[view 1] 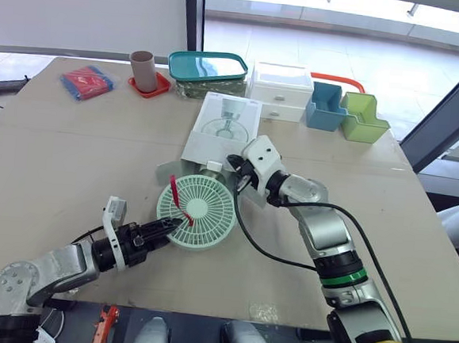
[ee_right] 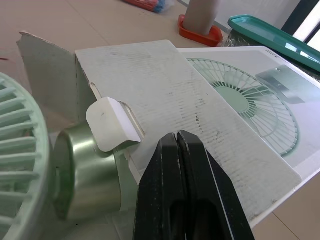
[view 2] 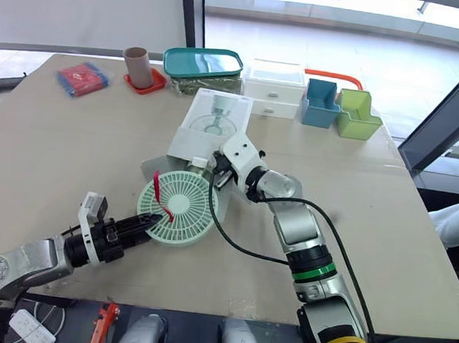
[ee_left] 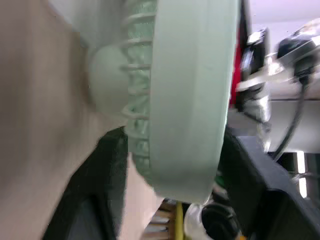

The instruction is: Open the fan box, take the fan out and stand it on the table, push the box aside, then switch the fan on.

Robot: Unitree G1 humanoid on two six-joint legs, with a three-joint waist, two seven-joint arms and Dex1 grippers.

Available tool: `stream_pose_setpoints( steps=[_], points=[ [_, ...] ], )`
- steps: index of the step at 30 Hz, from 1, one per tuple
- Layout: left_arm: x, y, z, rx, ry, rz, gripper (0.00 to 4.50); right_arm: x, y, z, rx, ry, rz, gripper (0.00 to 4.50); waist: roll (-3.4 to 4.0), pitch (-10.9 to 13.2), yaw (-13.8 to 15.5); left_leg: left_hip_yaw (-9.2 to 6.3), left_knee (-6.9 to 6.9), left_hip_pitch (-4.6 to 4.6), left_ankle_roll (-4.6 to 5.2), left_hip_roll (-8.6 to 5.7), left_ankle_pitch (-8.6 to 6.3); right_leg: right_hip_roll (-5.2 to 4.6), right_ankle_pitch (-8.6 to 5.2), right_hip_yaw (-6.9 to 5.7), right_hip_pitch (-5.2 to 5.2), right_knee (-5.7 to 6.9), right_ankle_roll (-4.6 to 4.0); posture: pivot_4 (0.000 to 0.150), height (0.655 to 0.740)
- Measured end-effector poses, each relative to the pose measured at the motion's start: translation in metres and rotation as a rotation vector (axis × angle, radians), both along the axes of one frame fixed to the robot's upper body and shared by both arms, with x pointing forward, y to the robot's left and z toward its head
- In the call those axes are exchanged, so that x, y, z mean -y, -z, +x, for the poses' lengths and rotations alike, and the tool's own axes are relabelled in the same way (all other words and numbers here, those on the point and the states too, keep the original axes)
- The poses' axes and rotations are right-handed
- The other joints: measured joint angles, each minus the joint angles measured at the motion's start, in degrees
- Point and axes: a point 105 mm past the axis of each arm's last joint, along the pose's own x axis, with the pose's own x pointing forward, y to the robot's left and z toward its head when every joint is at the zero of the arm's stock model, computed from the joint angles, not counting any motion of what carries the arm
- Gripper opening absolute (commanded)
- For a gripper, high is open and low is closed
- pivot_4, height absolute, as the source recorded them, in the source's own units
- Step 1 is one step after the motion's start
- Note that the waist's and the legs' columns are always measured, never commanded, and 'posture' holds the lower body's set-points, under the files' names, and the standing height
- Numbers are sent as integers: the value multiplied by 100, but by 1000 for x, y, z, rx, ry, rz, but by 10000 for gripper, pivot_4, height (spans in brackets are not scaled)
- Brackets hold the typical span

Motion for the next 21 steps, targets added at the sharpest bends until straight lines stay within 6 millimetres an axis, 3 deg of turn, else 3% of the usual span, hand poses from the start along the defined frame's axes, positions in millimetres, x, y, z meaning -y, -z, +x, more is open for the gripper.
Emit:
stream_pose_setpoints(
  steps=[5, 8, 13, 14, 21],
  points=[
    [-5, 1, -3, 31, 38, 67, 44502, 0, 0, 0, 1, -3, 1, 0, 1, 1, -3, 0, -3, 0, 0, 0, 0, 1, -4, -2, -3, 0, -5, 1500, 7400],
    [-33, -13, 1, 204, 103, 331, 44502, 2, -1, 0, 9, -13, -4, 0, 3, 2, -7, 3, -10, -1, -1, -1, 0, 1, -11, -3, -6, -2, -10, 1500, 7400],
    [-58, -29, 13, 419, 103, 520, 44502, 2, -2, 0, 13, -24, -6, 0, 4, 7, -10, 5, -22, -2, -2, 1, 0, 1, -17, -3, -14, -4, -18, 1500, 7400],
    [-64, -36, 14, 525, 125, 594, 44502, 2, -3, -1, 14, -28, -5, 0, 4, 7, -12, 8, -29, -2, -3, 2, 1, 0, -19, -3, -17, -5, -21, 1500, 7400],
    [-59, -48, 3, 781, 295, 654, 44502, 1, -4, -2, 15, -43, -3, 0, 5, 8, -10, 12, -58, -3, 0, 7, -1, -3, -22, -3, -17, -26, -22, 1500, 7400]
  ],
)
